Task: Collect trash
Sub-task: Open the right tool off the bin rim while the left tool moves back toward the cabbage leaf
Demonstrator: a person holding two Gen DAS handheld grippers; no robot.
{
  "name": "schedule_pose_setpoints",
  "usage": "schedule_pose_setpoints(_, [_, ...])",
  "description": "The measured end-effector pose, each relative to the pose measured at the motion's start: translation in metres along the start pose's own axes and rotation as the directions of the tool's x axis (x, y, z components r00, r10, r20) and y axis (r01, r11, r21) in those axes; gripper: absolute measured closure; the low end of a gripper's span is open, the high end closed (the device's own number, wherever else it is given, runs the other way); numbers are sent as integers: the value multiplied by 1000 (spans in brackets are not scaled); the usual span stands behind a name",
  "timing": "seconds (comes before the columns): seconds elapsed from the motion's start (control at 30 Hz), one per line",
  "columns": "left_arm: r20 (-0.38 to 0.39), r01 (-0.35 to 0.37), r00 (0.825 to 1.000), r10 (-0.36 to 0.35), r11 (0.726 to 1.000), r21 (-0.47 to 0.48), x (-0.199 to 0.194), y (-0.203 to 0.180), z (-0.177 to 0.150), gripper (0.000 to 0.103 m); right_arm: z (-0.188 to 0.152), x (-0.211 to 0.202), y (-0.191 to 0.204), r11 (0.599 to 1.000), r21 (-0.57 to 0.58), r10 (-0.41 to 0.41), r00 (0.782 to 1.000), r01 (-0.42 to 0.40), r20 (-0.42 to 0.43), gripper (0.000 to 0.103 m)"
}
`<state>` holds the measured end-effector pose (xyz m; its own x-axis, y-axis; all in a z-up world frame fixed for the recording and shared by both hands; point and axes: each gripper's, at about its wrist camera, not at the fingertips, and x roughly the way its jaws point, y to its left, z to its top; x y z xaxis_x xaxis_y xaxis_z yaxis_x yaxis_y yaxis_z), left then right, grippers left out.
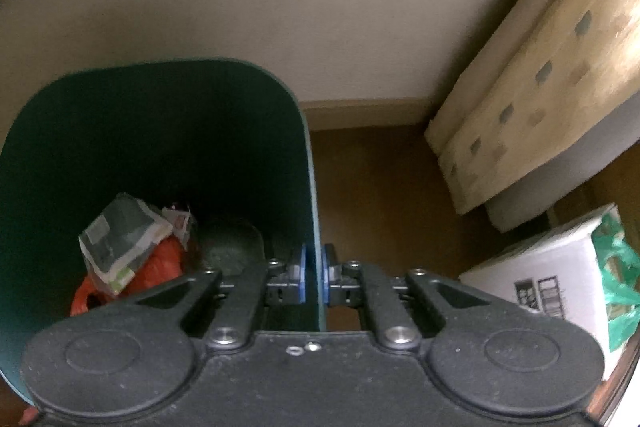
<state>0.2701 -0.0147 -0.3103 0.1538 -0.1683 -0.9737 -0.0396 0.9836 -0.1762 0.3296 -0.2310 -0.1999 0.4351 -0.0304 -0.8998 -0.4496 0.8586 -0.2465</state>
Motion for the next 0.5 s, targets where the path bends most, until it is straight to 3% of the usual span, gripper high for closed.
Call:
schedule_pose_setpoints(0.23, [-44, -32, 998, 35, 997, 68, 67, 6, -2, 47, -3, 4, -4, 999, 51, 20, 1000, -19, -11, 92])
schedule_pose_setpoints(0.4, [-151, 20, 988, -34, 995, -98, 119, 27, 11, 47, -12, -1, 4, 997, 55, 58, 997, -55, -57, 73])
schedule_pose_setpoints(0.5, [-203, -2, 979, -31, 987, -163, 142, 36, 13, 47, -25, -5, 4, 992, 103, 86, 992, -77, -87, 64])
